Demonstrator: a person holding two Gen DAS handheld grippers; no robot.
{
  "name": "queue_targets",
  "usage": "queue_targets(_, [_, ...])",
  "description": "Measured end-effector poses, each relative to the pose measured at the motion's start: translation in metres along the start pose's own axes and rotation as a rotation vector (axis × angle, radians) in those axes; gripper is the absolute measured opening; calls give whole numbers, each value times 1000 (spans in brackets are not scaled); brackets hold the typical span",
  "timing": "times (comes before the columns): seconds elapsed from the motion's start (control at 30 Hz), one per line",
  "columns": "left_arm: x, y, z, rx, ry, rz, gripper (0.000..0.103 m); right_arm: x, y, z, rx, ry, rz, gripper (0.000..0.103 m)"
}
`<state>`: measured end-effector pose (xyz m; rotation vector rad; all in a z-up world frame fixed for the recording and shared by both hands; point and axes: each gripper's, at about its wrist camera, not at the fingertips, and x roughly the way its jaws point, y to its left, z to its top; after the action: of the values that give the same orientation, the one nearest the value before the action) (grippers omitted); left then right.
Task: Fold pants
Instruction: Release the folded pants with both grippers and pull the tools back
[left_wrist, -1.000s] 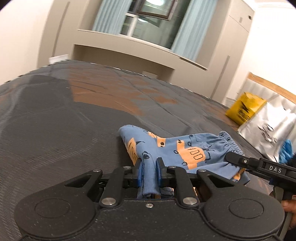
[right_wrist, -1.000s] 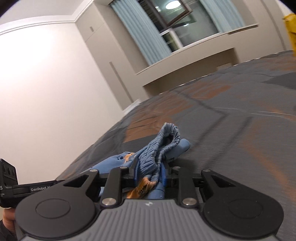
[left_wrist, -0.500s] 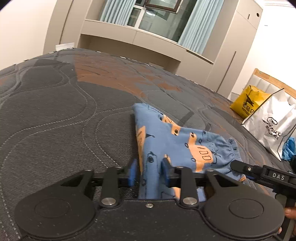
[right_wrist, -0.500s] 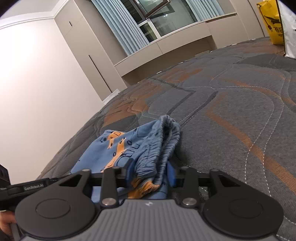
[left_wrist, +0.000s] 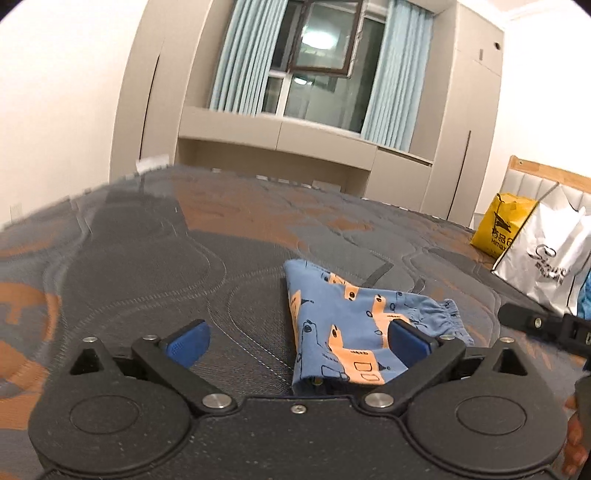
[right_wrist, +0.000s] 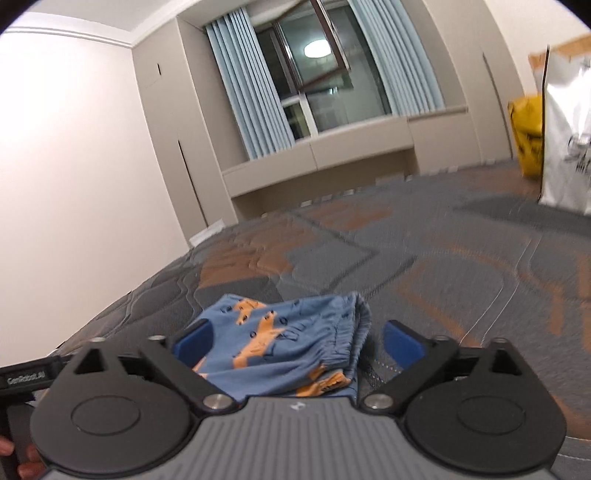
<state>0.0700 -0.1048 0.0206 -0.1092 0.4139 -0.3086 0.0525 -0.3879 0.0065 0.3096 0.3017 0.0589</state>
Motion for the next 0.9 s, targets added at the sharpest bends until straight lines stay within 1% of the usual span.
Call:
queue_targets(0.07, [-12, -1, 0, 20, -6, 0, 102, -11, 9, -2, -17, -30, -21, 103])
queue_targets(0.13, [-23, -2, -1, 26, -15, -3, 102, -19, 16, -4, -21, -46, -23, 103])
queue_targets(0.37, [-58, -4, -8, 52, -51, -9, 102, -47, 35, -11, -67, -78, -40, 103])
queue_targets(0.67, [-82, -7, -17, 82, -70, 1, 102, -78, 60, -23, -143, -131, -68, 103])
queue_targets(0.77, [-86, -7, -20, 87, -70, 7, 102, -83, 69, -27, -176, -118, -82, 103])
queue_targets(0.9, [-89, -4, -27, 83, -65, 22, 102, -84, 78, -33, -196, -69, -128, 103])
